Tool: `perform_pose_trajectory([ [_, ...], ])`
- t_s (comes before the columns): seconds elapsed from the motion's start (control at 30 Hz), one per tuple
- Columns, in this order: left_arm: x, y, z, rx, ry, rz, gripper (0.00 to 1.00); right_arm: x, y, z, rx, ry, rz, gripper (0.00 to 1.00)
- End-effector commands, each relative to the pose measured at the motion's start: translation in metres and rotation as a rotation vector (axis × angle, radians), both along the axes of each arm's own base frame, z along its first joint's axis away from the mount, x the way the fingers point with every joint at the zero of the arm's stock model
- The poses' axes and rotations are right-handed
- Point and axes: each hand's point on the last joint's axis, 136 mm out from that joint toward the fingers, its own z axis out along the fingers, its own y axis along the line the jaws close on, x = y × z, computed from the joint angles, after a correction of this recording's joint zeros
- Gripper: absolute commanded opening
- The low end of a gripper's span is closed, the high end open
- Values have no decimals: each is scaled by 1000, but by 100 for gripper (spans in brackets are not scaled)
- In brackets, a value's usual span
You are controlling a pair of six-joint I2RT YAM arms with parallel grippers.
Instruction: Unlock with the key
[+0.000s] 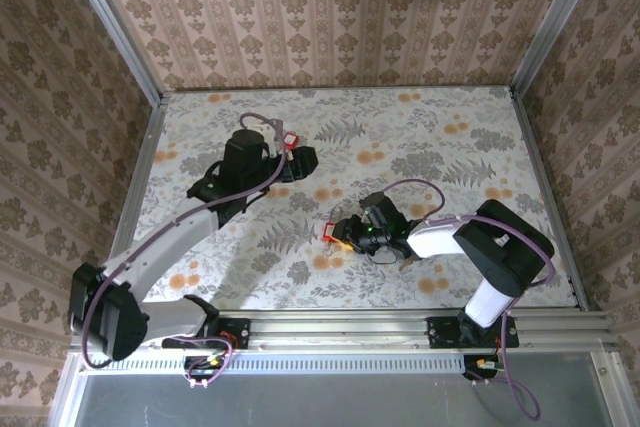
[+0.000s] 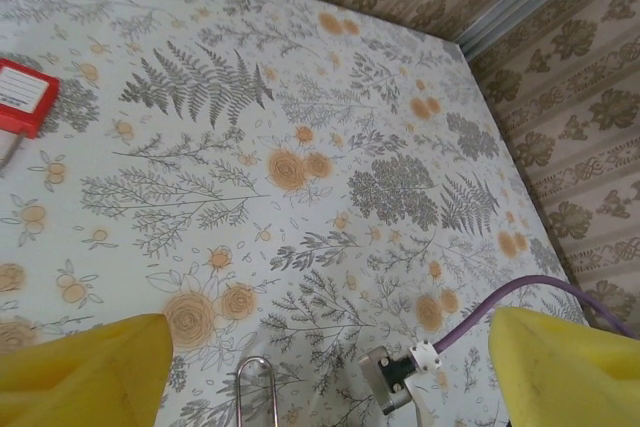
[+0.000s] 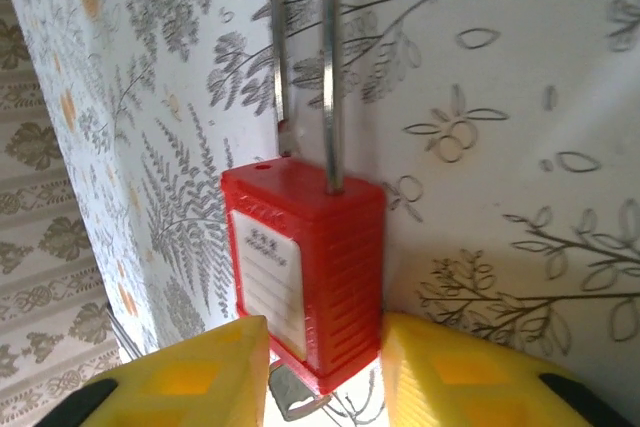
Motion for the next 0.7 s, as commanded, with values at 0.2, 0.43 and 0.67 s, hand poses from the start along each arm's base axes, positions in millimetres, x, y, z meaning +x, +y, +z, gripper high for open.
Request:
perform_pose_trajectory([
  [0.2,-37,38,2,52,-36,76,88,-31,-60,-35,-292,100,-40,66],
  [0.43,-63,51,-2,52,-59,37,95,-33,-90,43,-428,-80,-20,88],
  [0.67,-89,60,-10,-5,-88,-1,97,-49,-154,93,-574,-186,-155,90],
])
